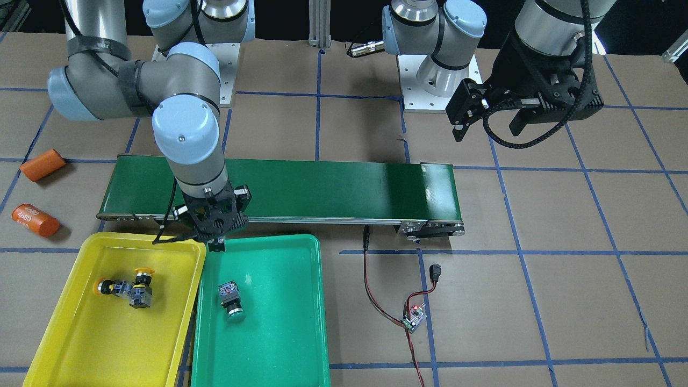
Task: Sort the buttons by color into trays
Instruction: 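Carry the green-capped switch into the green tray and release it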
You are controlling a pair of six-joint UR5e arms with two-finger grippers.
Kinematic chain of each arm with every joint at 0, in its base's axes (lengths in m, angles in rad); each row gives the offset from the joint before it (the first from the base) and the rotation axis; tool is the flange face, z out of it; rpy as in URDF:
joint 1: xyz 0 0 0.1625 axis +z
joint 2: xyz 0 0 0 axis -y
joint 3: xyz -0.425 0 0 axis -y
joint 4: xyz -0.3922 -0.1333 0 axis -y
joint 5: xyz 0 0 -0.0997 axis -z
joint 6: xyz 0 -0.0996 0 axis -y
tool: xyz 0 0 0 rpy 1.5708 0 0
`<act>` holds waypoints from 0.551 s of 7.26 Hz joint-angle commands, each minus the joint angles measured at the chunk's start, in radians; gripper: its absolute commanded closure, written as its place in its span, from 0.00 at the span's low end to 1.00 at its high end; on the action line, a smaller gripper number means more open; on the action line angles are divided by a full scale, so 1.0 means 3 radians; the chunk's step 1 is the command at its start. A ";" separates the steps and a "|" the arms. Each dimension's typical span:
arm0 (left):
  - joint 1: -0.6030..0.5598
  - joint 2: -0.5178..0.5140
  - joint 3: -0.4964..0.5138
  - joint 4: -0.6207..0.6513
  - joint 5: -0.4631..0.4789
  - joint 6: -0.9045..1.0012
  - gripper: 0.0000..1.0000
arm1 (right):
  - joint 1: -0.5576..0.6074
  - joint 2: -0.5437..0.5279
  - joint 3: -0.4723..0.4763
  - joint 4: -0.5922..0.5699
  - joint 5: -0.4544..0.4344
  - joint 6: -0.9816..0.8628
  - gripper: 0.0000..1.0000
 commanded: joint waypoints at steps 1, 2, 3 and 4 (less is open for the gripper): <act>0.0001 0.0000 -0.0005 0.0000 0.0000 0.0000 0.00 | 0.0182 0.0541 -0.0923 0.0422 0.0250 0.0001 0.82; -0.0004 0.0000 0.0000 0.0000 0.0000 0.0000 0.00 | 0.0192 0.0634 -0.0997 0.0641 0.0246 -0.0009 0.43; -0.0004 0.0005 0.0000 -0.0005 0.0005 0.0000 0.00 | 0.0182 0.0650 -0.0998 0.0668 0.0246 -0.0014 0.00; 0.0001 0.0005 0.0000 0.0000 0.0000 0.0000 0.00 | 0.0177 0.0630 -0.0998 0.0684 0.0226 -0.0019 0.00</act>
